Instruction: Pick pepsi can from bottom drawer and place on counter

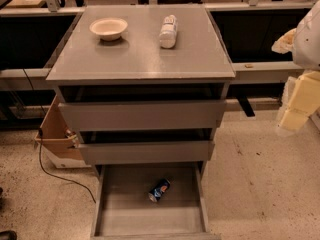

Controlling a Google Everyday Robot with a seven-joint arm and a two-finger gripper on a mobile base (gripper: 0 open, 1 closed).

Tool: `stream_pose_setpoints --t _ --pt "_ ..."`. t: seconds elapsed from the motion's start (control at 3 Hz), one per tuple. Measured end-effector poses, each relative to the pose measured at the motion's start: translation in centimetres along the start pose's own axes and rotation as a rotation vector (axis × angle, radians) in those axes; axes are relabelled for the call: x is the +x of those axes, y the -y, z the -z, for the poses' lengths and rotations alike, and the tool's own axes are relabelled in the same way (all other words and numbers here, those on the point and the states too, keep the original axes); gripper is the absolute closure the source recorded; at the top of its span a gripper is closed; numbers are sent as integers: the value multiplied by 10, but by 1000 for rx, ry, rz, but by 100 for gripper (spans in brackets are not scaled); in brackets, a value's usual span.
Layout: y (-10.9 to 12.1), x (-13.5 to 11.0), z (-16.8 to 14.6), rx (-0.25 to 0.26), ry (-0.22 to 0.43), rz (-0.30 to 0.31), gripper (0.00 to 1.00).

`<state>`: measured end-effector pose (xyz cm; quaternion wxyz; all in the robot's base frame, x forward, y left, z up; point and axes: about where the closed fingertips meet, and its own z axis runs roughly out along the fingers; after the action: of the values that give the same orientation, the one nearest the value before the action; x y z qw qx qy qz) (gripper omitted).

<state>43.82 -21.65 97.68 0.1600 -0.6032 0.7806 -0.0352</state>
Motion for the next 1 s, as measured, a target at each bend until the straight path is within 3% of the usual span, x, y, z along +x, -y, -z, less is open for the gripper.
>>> stream_pose_setpoints --t 0.33,1.0 --pt "0 0 0 0 0 0 0" --pt "-34 -2 -91 -72 66 111 0"
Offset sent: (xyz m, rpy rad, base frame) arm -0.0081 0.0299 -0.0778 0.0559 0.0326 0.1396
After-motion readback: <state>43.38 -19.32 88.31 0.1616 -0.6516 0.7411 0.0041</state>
